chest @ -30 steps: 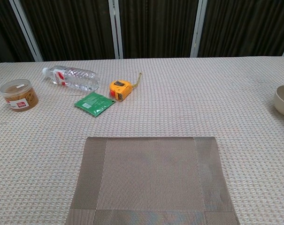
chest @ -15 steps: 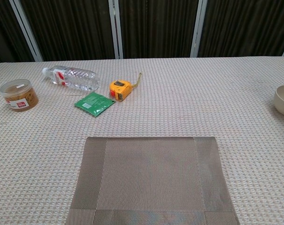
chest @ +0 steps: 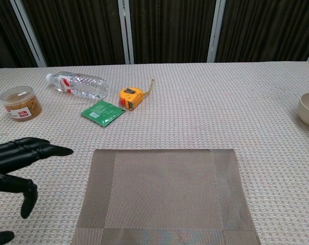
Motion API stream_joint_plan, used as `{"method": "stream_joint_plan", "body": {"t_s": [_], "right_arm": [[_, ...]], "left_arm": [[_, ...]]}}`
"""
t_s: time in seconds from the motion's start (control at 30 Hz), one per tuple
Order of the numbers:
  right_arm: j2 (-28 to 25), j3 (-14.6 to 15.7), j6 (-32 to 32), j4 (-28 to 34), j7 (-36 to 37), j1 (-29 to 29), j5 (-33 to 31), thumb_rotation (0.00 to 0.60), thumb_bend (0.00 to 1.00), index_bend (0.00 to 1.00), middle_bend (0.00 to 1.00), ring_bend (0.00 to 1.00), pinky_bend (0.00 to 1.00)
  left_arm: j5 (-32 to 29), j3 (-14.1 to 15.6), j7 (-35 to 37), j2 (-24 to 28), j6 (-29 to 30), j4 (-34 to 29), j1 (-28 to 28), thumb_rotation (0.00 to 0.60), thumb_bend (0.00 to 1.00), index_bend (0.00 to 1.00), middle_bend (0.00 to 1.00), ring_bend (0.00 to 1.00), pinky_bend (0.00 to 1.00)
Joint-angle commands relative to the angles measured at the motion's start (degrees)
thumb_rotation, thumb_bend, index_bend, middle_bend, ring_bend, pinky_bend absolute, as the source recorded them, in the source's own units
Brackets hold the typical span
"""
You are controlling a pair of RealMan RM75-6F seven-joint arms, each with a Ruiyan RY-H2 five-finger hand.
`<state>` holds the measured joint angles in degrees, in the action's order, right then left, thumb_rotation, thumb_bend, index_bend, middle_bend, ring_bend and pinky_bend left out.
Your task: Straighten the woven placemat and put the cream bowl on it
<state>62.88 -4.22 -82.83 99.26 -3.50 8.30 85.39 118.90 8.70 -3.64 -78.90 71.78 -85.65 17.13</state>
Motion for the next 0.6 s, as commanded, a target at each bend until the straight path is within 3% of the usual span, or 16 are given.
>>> {"method": "stream_joint_plan", "body": {"t_s": [0.03, 0.6], "right_arm": [[0.1, 0.0, 0.2, -0.07, -0.01, 0.06, -0.08, 0.6, 0.0, 0.0, 0.0, 0.0, 0.0], [-0.04, -0.34, 0.42, -0.14, 0.67, -0.05, -0.6, 0.6, 0.0, 0.0, 0.0, 0.0, 0.0]], "left_arm": [[0.17, 0.37, -1.8, -2.42, -1.62, 1.86, 0.9, 0.6, 0.29, 0.53, 0.0, 0.0, 0.0], [-2.37, 1.26, -7.15, -11.81, -4.31, 9.19, 1.76, 0.6, 0.3, 0.53, 0.0, 0.0, 0.0]]}}
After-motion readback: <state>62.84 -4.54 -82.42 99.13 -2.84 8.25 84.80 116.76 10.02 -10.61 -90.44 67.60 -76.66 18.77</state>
